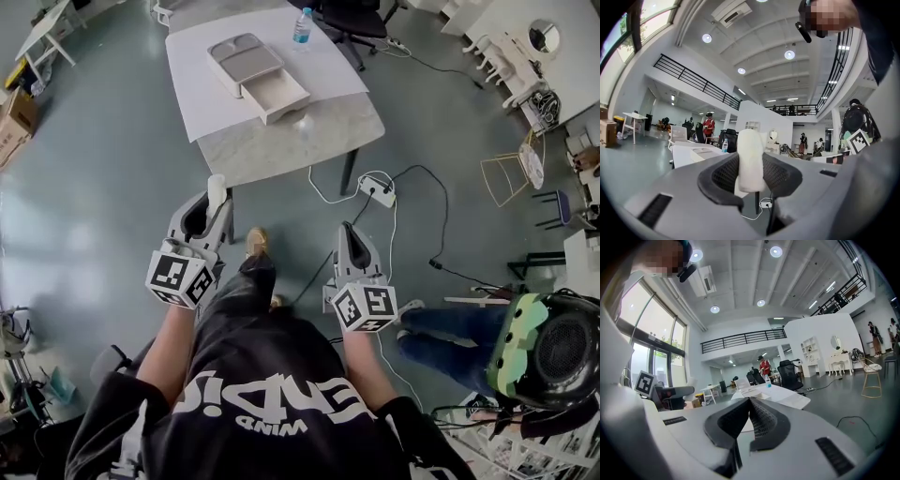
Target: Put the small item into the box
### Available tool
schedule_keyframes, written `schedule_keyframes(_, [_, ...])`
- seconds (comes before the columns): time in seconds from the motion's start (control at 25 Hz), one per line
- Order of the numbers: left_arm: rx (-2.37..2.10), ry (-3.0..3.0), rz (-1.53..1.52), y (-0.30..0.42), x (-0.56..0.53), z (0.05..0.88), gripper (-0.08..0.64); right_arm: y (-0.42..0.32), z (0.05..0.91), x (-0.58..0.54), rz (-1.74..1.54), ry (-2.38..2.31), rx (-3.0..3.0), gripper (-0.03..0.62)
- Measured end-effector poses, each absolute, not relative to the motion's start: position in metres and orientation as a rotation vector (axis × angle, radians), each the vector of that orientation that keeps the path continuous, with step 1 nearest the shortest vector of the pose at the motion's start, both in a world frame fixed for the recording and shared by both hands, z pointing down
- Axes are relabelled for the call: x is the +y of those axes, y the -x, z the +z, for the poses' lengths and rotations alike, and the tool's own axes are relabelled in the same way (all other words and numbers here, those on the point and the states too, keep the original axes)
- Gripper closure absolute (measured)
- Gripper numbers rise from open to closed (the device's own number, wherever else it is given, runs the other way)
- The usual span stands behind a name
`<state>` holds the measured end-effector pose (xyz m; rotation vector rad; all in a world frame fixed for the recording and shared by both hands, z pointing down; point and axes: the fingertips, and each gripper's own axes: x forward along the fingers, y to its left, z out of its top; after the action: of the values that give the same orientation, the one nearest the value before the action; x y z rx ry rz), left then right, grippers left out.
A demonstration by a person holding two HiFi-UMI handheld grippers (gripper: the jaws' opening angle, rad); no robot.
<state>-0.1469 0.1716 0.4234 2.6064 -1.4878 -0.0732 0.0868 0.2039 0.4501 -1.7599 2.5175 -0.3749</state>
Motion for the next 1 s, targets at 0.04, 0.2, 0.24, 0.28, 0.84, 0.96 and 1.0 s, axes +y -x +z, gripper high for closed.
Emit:
schedule_keyframes(0.04, [-1.487, -2.606, -0.073, 0.147, 0.169, 0.425, 0.422, -0.087, 0.452, 0.2, -0.373, 1.762, 2.516, 0.574])
schedule_keyframes(0.2, [-1.481, -2.604, -0.08, 0.144, 0.148, 0.431, 0.422, -0.091, 0.457, 0.178, -0.368, 1.768, 2.516, 0.574])
schedule_keyframes(0.24, [-1.48, -2.603, -0.083, 0.143, 0.14, 0.431, 0.422, -0.093, 0.458, 0.17, -0.368, 1.77, 2.518, 0.574])
schedule_keyframes(0.28, [-1.48, -2.602, -0.087, 0.142, 0.132, 0.432, 0.422, -0.094, 0.458, 0.161, -0.366, 1.773, 2.52, 0.574])
schedule_keyframes(0.84, [-1.432, -2.604, -0.089, 0.136, -0.009, 0.429, 0.422, -0.083, 0.455, 0.025, -0.375, 1.764, 2.551, 0.574])
schedule_keyframes(0.96, [-1.408, -2.614, -0.084, 0.134, -0.042, 0.421, 0.422, -0.078, 0.45, -0.003, -0.381, 1.762, 2.563, 0.574])
schedule_keyframes(1.0, [-1.401, -2.62, -0.083, 0.133, -0.052, 0.418, 0.422, -0.077, 0.448, -0.011, -0.385, 1.765, 2.562, 0.574])
